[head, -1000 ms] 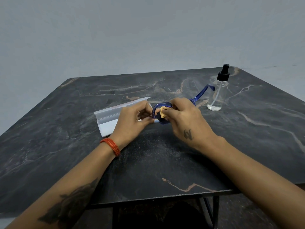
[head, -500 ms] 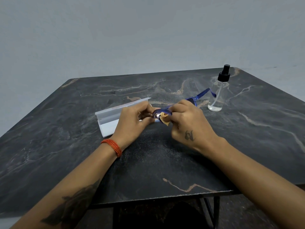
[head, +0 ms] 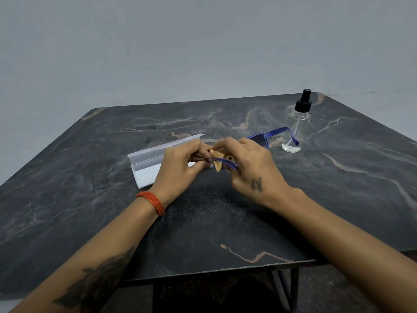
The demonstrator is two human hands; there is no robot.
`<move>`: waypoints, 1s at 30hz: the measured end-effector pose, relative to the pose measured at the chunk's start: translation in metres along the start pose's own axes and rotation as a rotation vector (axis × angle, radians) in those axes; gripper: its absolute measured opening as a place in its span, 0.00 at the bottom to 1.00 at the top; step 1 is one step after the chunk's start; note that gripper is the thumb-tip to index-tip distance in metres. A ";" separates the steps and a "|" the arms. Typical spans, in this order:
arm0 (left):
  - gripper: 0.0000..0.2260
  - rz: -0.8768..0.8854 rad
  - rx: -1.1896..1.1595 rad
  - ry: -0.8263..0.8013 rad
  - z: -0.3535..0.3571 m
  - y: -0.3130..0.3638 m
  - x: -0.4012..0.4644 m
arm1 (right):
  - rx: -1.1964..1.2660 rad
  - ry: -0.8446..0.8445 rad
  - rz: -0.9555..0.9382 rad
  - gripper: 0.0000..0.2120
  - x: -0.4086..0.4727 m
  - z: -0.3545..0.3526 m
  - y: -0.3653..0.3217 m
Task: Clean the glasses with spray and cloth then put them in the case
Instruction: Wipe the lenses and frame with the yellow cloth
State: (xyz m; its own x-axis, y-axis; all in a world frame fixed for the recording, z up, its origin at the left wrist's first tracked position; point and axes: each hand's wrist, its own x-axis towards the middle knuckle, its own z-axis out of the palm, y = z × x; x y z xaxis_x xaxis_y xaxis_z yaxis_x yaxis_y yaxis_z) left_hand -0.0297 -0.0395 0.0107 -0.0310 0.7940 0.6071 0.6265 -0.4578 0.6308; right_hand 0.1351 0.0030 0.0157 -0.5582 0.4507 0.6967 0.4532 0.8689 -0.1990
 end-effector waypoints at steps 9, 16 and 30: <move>0.14 0.023 -0.038 -0.003 0.000 -0.004 0.001 | -0.144 0.097 -0.042 0.11 0.000 0.003 0.005; 0.08 0.048 -0.004 0.017 -0.001 -0.007 0.000 | -0.097 0.118 -0.111 0.13 0.002 0.008 0.007; 0.08 0.060 0.066 0.018 -0.003 -0.011 0.001 | -0.111 0.032 -0.135 0.07 0.001 0.004 0.007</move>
State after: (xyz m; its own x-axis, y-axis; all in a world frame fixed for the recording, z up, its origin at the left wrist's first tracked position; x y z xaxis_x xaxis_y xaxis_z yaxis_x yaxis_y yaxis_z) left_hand -0.0389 -0.0347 0.0059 -0.0059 0.7584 0.6518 0.6774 -0.4764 0.5605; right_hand 0.1350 0.0106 0.0122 -0.5975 0.3229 0.7340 0.4501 0.8926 -0.0263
